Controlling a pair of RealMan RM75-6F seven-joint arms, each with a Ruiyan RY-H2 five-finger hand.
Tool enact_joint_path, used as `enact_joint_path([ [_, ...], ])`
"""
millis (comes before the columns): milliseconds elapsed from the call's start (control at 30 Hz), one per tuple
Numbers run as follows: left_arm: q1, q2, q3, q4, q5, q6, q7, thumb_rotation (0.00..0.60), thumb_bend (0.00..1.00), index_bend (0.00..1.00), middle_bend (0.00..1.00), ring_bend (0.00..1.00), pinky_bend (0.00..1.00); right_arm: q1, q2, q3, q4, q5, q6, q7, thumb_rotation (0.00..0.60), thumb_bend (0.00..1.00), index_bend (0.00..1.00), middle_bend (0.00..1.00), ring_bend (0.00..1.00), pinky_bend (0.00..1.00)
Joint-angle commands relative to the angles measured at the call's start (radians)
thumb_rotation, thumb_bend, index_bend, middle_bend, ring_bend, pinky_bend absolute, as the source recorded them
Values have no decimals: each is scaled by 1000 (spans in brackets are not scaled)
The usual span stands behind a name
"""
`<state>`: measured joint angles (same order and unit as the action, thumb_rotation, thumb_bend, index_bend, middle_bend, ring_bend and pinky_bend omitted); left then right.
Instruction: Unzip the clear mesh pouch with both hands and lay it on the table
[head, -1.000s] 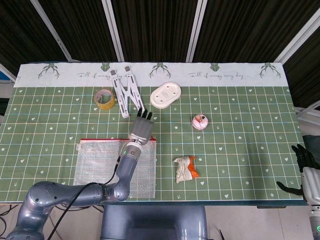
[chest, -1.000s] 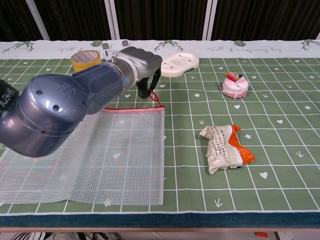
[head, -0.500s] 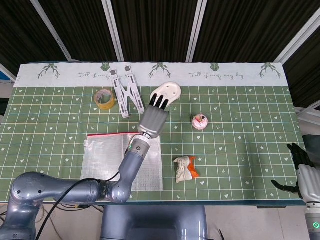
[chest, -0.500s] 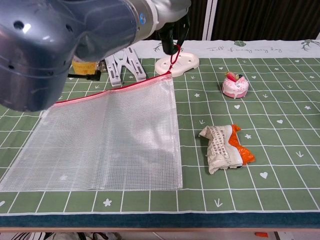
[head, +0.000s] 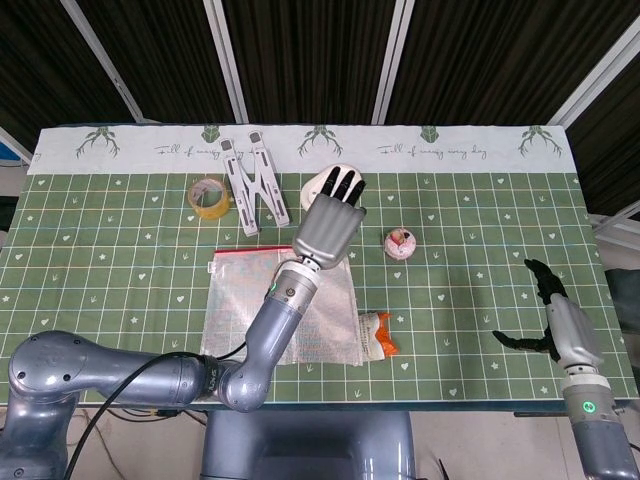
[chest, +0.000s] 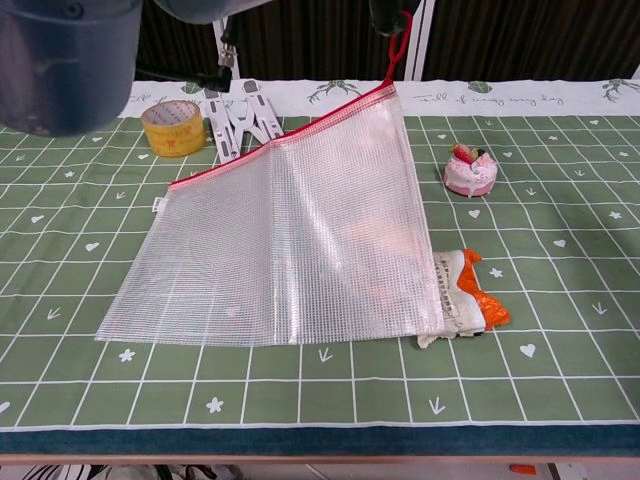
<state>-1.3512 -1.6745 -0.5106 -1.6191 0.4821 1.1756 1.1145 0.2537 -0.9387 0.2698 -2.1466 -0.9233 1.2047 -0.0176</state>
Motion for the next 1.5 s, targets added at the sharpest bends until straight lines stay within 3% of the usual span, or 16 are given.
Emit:
enact_joint_path([
  [33, -10, 8, -4, -11, -4, 4, -6, 600, 423, 588, 132, 0, 0, 127, -23, 102, -83, 215, -27, -68, 600, 229, 105, 0, 0, 207],
  [267, -35, 33, -8, -35, -21, 11, -22, 600, 423, 589, 132, 0, 0, 341, -91, 218, -108, 597, -24, -131, 600, 245, 188, 0, 0, 207],
  [567, -65, 50, 5, -55, -37, 19, -36, 600, 423, 591, 132, 0, 0, 518, -241, 256, -41, 804, 61, -185, 600, 303, 301, 0, 0, 207],
  [933, -95, 71, 6, -60, -60, 21, -53, 600, 423, 591, 132, 0, 0, 615, -351, 310, -2, 913, 116, -183, 600, 394, 384, 0, 0, 207],
  [1233, -116, 76, 21, -56, -69, 21, -68, 600, 424, 591, 132, 0, 0, 662, -406, 332, 1, 942, 152, -195, 600, 397, 388, 0, 0, 207],
  [1500, -123, 86, 34, -64, -73, 30, -85, 600, 423, 592, 132, 0, 0, 681, -441, 355, 21, 952, 177, -193, 600, 399, 497, 59, 0, 207],
])
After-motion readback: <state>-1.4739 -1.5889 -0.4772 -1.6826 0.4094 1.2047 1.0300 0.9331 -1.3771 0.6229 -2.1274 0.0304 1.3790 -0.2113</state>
